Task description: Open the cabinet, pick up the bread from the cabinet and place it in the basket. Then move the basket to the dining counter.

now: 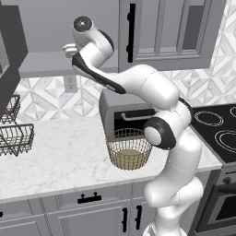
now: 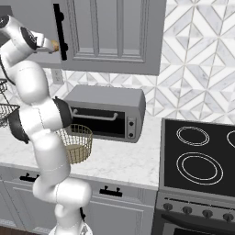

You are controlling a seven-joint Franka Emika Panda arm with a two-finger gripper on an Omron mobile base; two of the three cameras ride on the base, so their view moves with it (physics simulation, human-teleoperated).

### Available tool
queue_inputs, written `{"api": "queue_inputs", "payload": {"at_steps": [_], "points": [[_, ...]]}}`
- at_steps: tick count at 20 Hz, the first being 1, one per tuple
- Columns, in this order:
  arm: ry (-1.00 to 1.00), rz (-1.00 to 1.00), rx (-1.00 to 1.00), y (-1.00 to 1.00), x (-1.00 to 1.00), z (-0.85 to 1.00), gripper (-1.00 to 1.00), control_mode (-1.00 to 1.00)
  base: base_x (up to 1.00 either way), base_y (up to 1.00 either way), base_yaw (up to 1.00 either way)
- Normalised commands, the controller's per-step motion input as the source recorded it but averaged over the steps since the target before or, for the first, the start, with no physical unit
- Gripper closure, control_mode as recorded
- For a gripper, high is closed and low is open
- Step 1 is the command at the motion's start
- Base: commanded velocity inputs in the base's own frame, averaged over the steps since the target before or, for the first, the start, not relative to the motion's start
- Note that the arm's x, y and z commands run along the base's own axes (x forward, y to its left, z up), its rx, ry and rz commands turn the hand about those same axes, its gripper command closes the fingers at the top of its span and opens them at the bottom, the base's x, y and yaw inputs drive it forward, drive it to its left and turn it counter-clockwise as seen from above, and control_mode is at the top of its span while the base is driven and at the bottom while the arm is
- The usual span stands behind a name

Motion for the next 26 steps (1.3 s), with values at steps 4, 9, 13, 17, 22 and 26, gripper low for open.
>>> {"api": "queue_inputs", "payload": {"at_steps": [4,9,13,17,22,26], "points": [[0.00,0.00,0.00,0.05,0.32,0.00,-1.00,-1.00,0.00,0.00,0.00],[0.00,0.00,0.00,0.04,0.30,0.00,-1.00,-1.00,0.00,0.00,0.00],[0.03,0.00,0.00,0.03,0.26,0.00,-1.00,-1.00,0.00,0.00,0.00],[0.03,0.00,0.00,0.14,0.23,0.00,-1.00,-1.00,0.00,0.00,0.00],[0.01,0.00,0.00,0.13,0.18,0.00,-1.00,-1.00,0.00,0.00,0.00],[0.00,0.00,0.00,0.06,0.17,0.01,-1.00,-1.00,0.00,0.00,0.00]]}}
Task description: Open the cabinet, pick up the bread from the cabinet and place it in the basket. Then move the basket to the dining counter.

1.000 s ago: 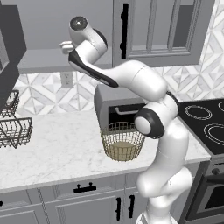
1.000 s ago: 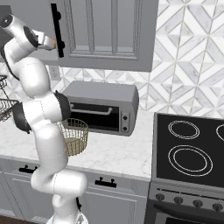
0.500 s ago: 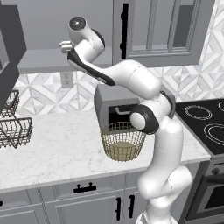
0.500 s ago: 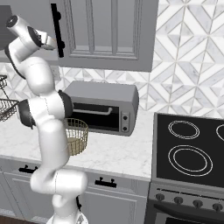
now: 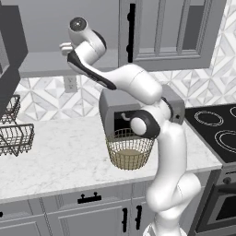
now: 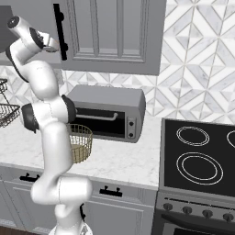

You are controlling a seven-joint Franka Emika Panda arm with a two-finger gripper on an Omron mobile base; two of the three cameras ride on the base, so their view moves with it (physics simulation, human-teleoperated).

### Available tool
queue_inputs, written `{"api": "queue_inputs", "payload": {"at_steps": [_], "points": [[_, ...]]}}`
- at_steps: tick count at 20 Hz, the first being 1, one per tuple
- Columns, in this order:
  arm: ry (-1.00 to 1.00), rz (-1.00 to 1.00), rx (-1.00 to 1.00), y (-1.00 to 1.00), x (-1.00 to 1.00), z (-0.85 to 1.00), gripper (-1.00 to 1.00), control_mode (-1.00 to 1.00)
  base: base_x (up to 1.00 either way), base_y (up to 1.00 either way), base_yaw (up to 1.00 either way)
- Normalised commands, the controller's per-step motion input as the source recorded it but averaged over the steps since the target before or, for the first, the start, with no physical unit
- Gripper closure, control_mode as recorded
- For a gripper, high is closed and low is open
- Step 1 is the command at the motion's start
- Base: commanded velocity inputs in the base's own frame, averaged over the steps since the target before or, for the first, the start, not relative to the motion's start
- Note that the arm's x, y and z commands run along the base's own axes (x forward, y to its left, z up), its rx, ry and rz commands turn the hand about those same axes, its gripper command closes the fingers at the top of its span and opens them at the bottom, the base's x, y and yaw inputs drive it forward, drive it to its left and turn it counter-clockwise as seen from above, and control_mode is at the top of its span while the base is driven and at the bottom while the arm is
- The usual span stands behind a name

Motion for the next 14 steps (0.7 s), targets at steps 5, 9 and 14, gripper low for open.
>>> {"api": "queue_inputs", "payload": {"at_steps": [5,9,14], "points": [[0.00,0.00,0.00,0.06,0.22,0.00,-1.00,-1.00,0.00,0.00,0.00],[0.00,0.00,0.00,0.04,0.22,0.00,-1.00,-1.00,0.00,0.00,0.00],[0.00,0.00,0.00,0.04,0.23,0.00,-1.00,-1.00,0.00,0.00,0.00]]}}
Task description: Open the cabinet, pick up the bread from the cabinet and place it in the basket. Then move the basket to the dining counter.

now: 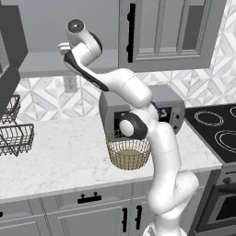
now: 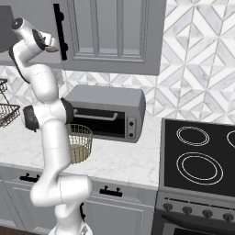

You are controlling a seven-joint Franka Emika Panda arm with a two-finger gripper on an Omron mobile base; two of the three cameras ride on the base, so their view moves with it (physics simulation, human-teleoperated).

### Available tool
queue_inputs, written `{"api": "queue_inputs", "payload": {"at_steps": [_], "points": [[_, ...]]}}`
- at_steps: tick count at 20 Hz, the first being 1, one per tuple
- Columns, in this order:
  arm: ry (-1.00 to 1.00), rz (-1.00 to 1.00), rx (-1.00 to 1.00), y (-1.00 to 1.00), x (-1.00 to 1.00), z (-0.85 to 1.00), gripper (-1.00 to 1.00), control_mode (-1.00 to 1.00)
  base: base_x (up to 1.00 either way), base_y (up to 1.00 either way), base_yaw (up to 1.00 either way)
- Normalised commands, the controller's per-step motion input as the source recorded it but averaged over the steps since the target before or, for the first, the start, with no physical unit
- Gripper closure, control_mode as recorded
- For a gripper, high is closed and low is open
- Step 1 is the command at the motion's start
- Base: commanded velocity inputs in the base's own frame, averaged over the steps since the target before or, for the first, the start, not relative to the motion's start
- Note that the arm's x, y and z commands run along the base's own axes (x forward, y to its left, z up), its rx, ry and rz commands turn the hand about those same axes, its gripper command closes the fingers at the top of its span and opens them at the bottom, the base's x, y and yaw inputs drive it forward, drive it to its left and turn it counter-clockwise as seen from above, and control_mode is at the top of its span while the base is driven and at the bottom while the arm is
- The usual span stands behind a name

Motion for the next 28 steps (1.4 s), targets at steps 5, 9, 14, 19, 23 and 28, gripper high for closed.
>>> {"api": "queue_inputs", "payload": {"at_steps": [5,9,14,19,23,28], "points": [[0.00,0.00,0.00,0.00,0.21,0.00,-1.00,-1.00,0.00,0.00,0.00],[0.01,0.00,0.00,0.01,0.21,0.00,-1.00,-1.00,0.00,0.00,0.00],[0.01,0.00,0.00,0.01,0.19,0.00,-1.00,-1.00,0.00,0.00,0.00],[0.01,0.00,0.00,0.02,0.08,0.00,1.00,-1.00,0.00,0.00,0.00],[0.00,0.00,0.00,0.00,0.00,0.00,1.00,-1.00,0.00,0.00,0.00],[0.00,0.00,0.00,0.01,-0.22,-0.02,1.00,-1.00,0.00,0.00,0.00]]}}
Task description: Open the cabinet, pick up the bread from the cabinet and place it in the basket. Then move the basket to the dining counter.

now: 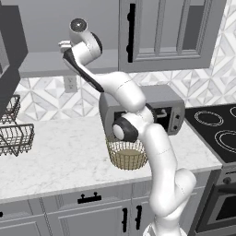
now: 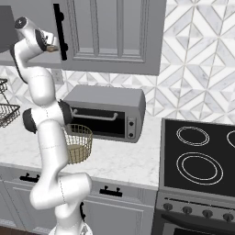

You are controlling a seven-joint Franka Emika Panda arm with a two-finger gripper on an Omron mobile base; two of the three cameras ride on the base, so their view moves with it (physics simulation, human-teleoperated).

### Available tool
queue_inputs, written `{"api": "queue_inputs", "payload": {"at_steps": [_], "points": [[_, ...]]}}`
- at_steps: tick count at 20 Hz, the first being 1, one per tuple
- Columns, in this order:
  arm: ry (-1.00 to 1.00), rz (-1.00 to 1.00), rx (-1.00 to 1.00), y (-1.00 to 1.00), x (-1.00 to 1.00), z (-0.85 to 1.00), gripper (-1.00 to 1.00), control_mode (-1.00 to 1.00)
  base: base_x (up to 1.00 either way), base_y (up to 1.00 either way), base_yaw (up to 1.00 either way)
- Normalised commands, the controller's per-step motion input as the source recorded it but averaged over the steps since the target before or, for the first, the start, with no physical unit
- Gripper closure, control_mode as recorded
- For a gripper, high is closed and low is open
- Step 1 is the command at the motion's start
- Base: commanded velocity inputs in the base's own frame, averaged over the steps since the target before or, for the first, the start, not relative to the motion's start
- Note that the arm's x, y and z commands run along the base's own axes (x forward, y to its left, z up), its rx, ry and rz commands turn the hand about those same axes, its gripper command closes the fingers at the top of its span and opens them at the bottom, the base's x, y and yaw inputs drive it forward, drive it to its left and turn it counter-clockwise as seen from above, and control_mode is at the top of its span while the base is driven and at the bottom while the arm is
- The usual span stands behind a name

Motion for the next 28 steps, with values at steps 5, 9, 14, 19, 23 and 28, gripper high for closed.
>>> {"api": "queue_inputs", "payload": {"at_steps": [5,9,14,19,23,28], "points": [[-0.01,0.00,0.00,0.14,-0.39,-0.06,1.00,-1.00,0.00,0.00,0.00],[-0.03,0.00,0.00,0.15,-0.38,-0.06,1.00,-1.00,0.00,0.00,0.00],[-0.02,0.00,0.00,0.12,-0.52,0.02,1.00,-1.00,0.00,0.00,0.00],[-0.03,0.00,0.00,0.18,-0.69,0.03,1.00,-1.00,0.00,0.00,0.00],[-0.01,0.00,0.00,0.15,-0.77,0.00,1.00,-1.00,0.00,0.00,0.00],[0.00,0.00,0.00,0.01,-0.83,0.00,1.00,-1.00,0.00,0.00,0.00]]}}
